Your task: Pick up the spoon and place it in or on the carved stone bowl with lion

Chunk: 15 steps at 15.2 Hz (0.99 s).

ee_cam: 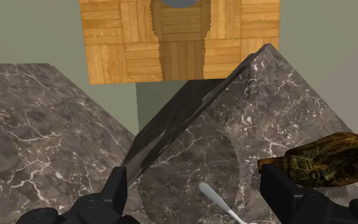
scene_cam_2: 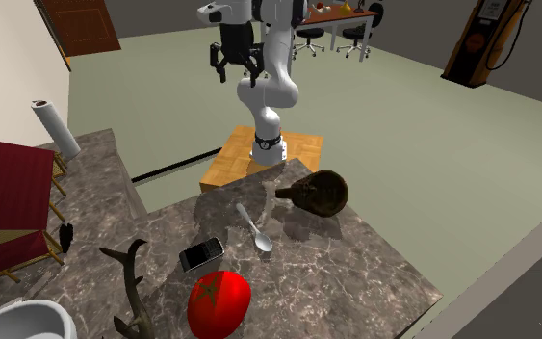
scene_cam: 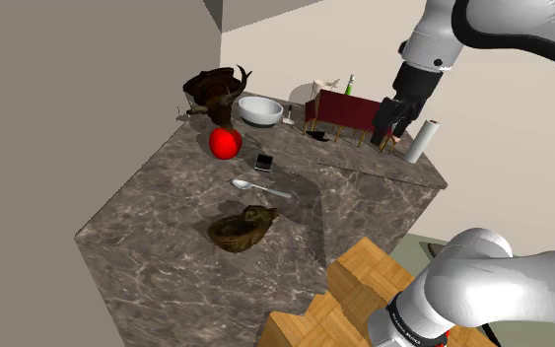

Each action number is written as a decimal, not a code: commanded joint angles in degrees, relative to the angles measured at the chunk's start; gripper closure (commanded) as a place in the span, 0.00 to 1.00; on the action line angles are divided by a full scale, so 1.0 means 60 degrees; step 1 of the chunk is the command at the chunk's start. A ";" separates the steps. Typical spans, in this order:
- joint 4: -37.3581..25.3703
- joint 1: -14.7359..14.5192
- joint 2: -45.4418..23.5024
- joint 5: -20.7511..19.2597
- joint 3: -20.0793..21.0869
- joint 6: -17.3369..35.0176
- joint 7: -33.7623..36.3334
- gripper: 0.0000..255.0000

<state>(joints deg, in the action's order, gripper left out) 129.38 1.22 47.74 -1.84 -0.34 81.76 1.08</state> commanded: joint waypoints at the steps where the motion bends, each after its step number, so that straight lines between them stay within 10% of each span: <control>1: 0.0000 0.0000 0.0000 0.0000 0.0000 0.0000 0.0000 0.00; 15: -0.0254 -0.0786 -0.4274 -0.0558 0.0442 0.3173 -0.1372 0.00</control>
<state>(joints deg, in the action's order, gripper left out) 128.70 -3.23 24.37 -4.86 2.08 99.66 -6.55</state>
